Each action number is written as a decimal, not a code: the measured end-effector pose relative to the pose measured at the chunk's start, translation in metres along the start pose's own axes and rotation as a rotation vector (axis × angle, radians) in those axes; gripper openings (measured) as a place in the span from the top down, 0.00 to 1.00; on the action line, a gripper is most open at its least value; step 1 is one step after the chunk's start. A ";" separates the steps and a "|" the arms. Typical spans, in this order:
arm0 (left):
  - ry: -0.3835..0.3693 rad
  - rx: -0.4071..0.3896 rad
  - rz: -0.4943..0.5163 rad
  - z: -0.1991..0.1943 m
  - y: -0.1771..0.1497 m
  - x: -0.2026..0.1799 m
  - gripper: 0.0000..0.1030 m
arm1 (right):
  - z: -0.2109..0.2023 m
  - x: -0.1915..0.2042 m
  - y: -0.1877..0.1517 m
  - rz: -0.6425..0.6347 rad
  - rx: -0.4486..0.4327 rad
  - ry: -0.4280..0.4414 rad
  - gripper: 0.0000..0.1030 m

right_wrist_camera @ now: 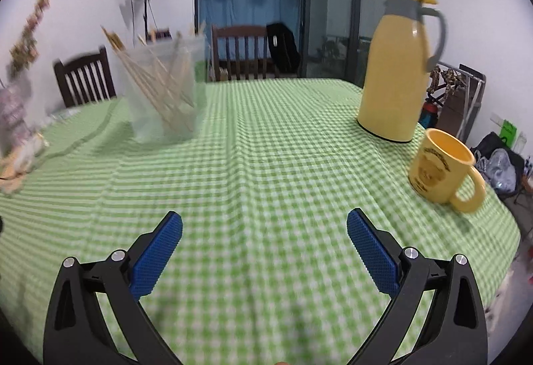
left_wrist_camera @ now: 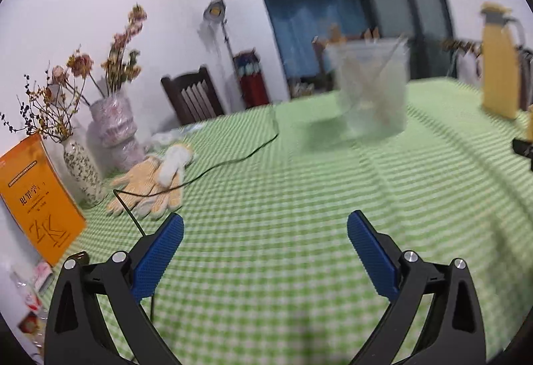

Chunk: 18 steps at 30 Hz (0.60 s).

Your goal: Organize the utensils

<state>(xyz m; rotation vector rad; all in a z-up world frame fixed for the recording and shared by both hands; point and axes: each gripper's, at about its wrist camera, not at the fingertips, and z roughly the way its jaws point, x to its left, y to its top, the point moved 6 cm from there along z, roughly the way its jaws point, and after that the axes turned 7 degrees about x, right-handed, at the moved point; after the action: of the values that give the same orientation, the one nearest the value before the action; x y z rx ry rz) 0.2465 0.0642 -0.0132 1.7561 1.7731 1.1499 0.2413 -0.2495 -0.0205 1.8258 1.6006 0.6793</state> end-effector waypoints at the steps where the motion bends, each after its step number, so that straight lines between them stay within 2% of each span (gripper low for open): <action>1: 0.002 0.028 -0.007 0.010 0.001 0.003 0.07 | 0.011 0.000 0.005 -0.018 0.022 -0.009 0.08; 5: 0.032 0.167 -0.096 0.060 0.007 0.025 0.07 | 0.061 0.002 0.021 -0.079 0.118 -0.037 0.08; 8: 0.042 0.237 -0.177 0.089 0.012 0.041 0.07 | 0.088 0.002 0.027 -0.092 0.166 -0.034 0.08; 11: 0.036 0.280 -0.200 0.113 0.018 0.046 0.07 | 0.107 0.003 0.033 -0.091 0.196 -0.008 0.08; 14: 0.033 0.309 -0.189 0.133 0.026 0.050 0.07 | 0.120 0.000 0.035 -0.101 0.231 -0.046 0.08; 16: 0.015 0.328 -0.197 0.143 0.027 0.053 0.07 | 0.126 -0.002 0.034 -0.099 0.265 -0.063 0.08; 18: -0.027 0.351 -0.220 0.152 0.027 0.053 0.07 | 0.132 -0.005 0.033 -0.070 0.288 -0.024 0.07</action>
<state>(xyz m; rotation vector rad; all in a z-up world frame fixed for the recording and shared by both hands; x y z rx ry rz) 0.3718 0.1528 -0.0677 1.6903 2.1912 0.7580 0.3586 -0.2713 -0.0860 1.9580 1.8129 0.4096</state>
